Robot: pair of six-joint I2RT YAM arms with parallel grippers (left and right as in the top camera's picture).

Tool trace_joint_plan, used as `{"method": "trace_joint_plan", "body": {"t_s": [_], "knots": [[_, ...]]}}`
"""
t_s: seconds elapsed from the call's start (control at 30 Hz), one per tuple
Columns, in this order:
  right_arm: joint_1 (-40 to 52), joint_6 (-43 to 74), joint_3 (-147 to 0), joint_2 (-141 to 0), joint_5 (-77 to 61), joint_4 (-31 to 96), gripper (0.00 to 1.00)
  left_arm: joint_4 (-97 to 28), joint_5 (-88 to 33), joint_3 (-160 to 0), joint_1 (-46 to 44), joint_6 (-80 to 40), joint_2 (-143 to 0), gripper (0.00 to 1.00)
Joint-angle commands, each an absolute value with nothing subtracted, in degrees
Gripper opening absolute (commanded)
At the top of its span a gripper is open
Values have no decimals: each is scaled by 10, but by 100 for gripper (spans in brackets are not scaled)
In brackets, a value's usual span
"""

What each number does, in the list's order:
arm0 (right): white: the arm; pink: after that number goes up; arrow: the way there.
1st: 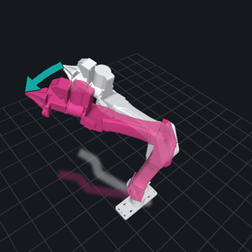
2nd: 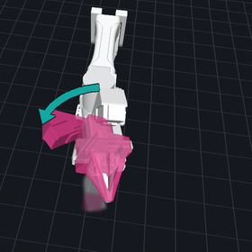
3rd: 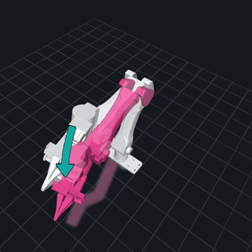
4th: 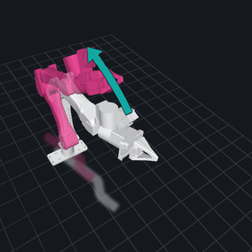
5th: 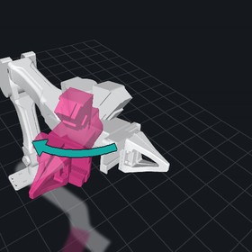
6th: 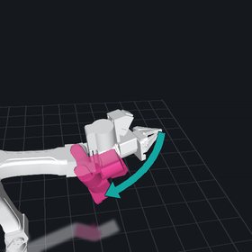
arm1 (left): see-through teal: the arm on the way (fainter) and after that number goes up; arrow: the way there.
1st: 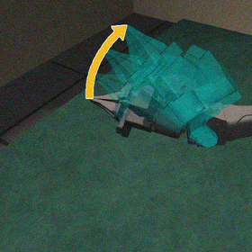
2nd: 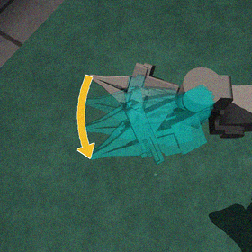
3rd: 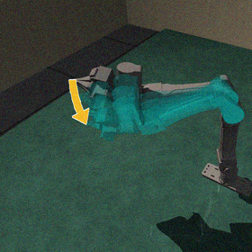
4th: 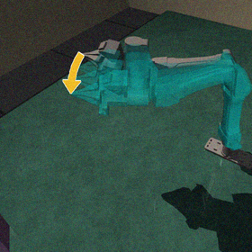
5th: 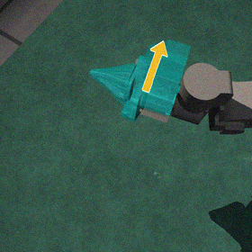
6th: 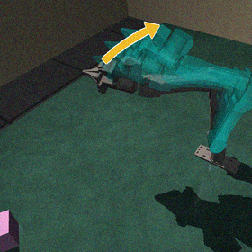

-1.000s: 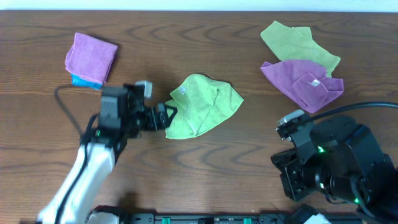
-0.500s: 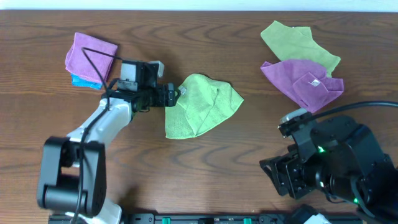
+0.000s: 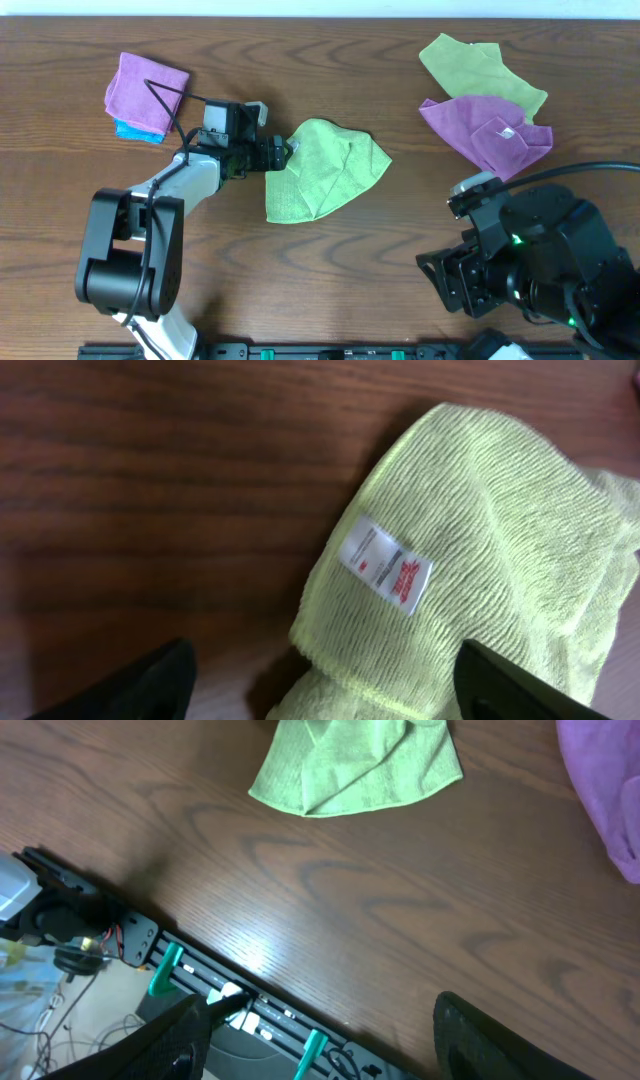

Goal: Fold the cloth
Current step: 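Reach the left gripper to the green cloth's labeled corner and grasp, then lift the green cloth corner with the left gripper toward the back left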

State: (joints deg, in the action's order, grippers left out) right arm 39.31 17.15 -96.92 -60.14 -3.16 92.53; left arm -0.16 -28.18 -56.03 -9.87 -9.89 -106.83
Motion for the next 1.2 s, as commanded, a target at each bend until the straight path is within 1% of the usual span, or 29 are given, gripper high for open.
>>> {"method": "trace_joint_plan", "body": {"t_s": [0.0, 0.13, 0.3, 0.33, 0.4, 0.43, 0.7, 0.77, 0.83, 1.0, 1.07, 1.1, 1.13, 1.17], "knots": [[398, 171, -975, -600, -28, 923, 72, 15, -316, -571, -99, -121, -1084, 79], [398, 171, -975, -600, -27, 920, 72, 15, -318, -571, -104, -129, -1085, 70], [398, 171, -975, -601, -28, 919, 72, 11, -317, -571, -107, -129, -1085, 67], [398, 171, -975, -603, -28, 919, 74, 11, -316, -571, -107, -129, -1085, 66], [398, 171, -975, -604, -28, 920, 86, 8, -316, -571, -109, -129, -1085, 65], [398, 171, -975, -604, -28, 920, 99, 7, -316, -571, -110, -129, -1085, 65], [398, 171, -975, -607, -31, 920, 99, 8, -316, -571, -114, -129, -1101, 61], [398, 171, -975, -607, -33, 922, 99, 16, -316, -571, -114, -135, -1113, 63], [398, 171, -975, -607, -33, 922, 99, 24, -316, -571, -113, -149, -1123, 58], [398, 171, -975, -607, -33, 922, 99, 36, -318, -571, -112, -158, -1130, 45], [398, 171, -975, -607, -32, 922, 99, 37, -318, -572, -110, -159, -1130, 36], [398, 171, -975, -607, -32, 922, 99, 37, -319, -572, -108, -159, -1130, 24], [398, 171, -975, -607, -32, 922, 99, 37, -322, -572, -105, -160, -1130, 10], [398, 171, -975, -607, -32, 922, 99, 38, -329, -572, -103, -164, -1130, 6]]}}
